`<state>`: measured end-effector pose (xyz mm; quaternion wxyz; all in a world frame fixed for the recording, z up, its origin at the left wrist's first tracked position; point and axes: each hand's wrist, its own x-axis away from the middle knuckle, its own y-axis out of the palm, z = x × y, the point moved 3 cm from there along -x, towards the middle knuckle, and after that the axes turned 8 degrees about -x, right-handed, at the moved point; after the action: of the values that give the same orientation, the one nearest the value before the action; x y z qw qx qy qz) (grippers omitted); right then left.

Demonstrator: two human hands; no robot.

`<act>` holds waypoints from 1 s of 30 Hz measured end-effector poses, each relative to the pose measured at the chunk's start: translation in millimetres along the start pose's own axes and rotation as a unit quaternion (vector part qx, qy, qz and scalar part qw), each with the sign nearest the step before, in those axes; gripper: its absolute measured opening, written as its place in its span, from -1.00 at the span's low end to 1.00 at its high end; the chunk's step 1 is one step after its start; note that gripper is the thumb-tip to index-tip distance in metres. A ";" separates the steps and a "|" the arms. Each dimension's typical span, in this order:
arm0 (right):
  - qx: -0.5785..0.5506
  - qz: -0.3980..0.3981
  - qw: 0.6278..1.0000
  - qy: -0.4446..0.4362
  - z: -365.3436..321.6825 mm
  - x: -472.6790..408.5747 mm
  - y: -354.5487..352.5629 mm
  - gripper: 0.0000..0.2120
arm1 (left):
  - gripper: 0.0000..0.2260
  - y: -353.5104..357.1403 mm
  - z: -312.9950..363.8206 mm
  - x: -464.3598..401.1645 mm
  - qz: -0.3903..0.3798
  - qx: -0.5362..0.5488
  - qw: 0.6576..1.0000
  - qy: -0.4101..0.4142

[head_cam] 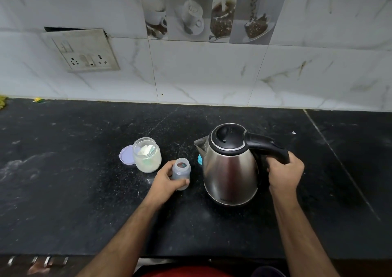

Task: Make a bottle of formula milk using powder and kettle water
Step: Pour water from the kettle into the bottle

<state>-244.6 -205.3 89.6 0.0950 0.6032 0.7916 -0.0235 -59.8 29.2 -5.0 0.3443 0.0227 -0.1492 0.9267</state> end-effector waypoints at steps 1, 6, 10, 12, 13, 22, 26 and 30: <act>0.003 -0.002 1.000 -0.001 -1.3 0.0 0.4 -0.91 | -0.53 -0.3 3.0 -0.4 0.000 0.003 1.000 0.003; 0.022 -0.022 0.999 -0.019 -5.5 -0.9 1.5 -0.79 | -0.52 -2.5 16.1 -5.5 0.000 0.005 1.000 0.024; 0.037 -0.027 0.999 -0.024 -7.8 -3.0 2.3 -0.68 | -0.49 -5.1 17.5 -9.0 0.001 0.001 1.000 0.027; 0.042 -0.030 0.998 -0.029 -9.8 -2.6 3.1 -0.67 | -0.48 -5.6 15.4 -9.3 0.001 -0.003 1.000 0.027; 0.046 -0.033 0.998 -0.033 -10.9 -2.3 3.6 -0.67 | -0.49 -5.6 13.7 -9.5 0.001 -0.006 1.000 0.026; 0.112 -0.058 0.990 -0.067 -17.2 -0.2 7.0 -0.88 | -0.50 -2.7 6.5 -8.4 0.004 -0.009 1.000 0.017; 0.135 -0.061 0.986 -0.071 -17.3 0.5 7.7 -0.93 | -0.50 -1.8 6.1 -6.7 0.008 -0.004 1.000 0.016; 0.155 -0.060 0.984 -0.067 -14.2 -1.3 7.5 -0.91 | -0.51 -2.6 2.5 -7.7 0.011 -0.008 1.000 0.015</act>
<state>-238.7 -202.3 104.3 0.0512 0.5588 0.8052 -0.1916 -52.4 25.5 -3.1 0.3368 0.0046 -0.1515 0.9293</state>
